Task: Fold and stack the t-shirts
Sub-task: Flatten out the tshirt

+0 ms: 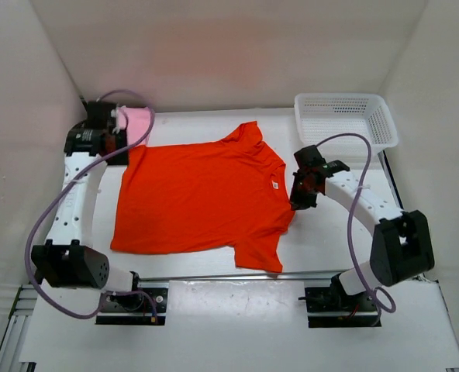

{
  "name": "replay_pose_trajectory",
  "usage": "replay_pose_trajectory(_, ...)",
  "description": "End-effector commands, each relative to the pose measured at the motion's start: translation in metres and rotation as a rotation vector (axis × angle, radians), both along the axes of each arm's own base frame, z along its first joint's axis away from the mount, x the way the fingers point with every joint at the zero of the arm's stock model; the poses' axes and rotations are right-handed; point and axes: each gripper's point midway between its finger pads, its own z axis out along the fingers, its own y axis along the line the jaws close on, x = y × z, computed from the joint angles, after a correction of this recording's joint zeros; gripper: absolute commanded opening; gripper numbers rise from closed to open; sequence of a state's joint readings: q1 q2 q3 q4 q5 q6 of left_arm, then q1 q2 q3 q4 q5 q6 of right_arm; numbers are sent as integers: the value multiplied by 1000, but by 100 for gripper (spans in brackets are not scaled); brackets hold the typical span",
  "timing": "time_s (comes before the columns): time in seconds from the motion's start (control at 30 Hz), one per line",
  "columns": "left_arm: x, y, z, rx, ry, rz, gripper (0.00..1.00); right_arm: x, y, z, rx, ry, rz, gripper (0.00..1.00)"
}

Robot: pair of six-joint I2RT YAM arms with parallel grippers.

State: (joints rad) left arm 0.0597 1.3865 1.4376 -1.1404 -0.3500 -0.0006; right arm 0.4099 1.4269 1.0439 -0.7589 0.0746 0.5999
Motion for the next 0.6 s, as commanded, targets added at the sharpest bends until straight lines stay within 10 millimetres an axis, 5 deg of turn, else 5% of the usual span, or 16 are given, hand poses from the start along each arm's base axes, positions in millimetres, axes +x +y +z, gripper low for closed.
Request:
replay_pose_trajectory(0.0, 42, -51, 52, 55, -120, -155, 76, 18, 13, -2, 69, -36, 87, 2)
replay_pose_trajectory(0.03, 50, -73, 51, 43, -117, -217, 76, 28, 16, -9, 85, -44, 92, 1)
replay_pose_trajectory(0.07, 62, -114, 36, 27, -81, -329, 78, 32, 18, -13, 103, -39, 90, 1)
replay_pose_trajectory(0.17, 85, -178, 12, -44, -79, -477, 79, 51, 34, -18, 142, -37, 129, 0)
replay_pose_trajectory(0.2, 93, -197, -13, -37, -31, -512, 79, 66, 41, -8, 160, -69, 135, 0)
replay_pose_trajectory(0.3, 122, -220, -55, -47, 40, -535, 79, 90, 56, -9, 149, -90, 170, 0)
replay_pose_trajectory(0.57, 145, -235, -152, -45, 156, -540, 76, 115, 58, -83, 56, 182, -13, 0)
